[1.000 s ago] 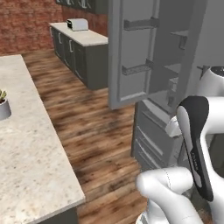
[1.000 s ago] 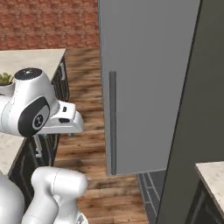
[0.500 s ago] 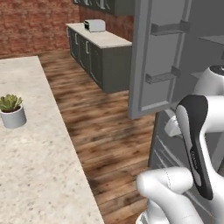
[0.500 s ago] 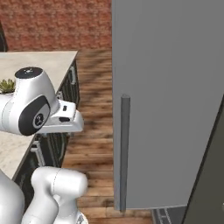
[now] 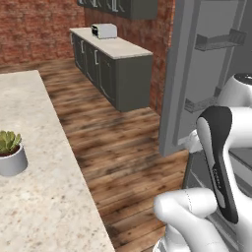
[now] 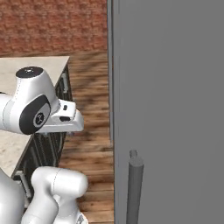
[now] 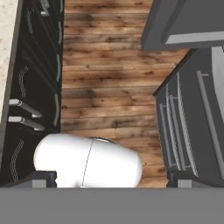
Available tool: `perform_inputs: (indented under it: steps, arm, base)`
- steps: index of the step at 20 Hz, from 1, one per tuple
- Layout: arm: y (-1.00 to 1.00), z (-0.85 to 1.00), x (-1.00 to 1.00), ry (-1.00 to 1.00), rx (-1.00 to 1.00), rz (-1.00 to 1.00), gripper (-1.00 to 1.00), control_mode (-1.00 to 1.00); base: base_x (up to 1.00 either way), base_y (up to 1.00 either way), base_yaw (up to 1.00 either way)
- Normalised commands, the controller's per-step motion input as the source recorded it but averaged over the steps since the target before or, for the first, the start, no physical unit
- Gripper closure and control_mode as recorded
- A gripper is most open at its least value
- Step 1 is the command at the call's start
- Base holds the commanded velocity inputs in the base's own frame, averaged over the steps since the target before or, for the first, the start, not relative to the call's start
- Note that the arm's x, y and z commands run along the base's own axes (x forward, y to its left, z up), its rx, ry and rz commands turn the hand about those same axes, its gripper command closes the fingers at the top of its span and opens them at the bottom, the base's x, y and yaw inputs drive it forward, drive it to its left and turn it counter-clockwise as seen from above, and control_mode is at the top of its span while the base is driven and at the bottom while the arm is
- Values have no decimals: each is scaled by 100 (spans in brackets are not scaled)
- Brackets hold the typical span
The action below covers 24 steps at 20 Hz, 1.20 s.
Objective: Pick the banana and apple from the fridge and place them inside the tupperware on the counter.
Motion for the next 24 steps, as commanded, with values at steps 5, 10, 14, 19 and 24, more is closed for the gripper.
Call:
perform_inputs:
  steps: [5, 10, 14, 19, 24]
  arm:
    - [0, 0, 0, 0, 0, 0, -100, 100]
    - [0, 0, 0, 0, 0, 0, -100, 100]
    - [0, 0, 0, 0, 0, 0, -100, 100]
    - [0, 0, 0, 0, 0, 0, -100, 100]
    - [0, 0, 0, 0, 0, 0, -100, 100]
  base:
    - [26, -18, -26]
    - [29, -22, -31]
    - [55, -17, -33]
    - [48, -19, -34]
    - [36, -11, -37]
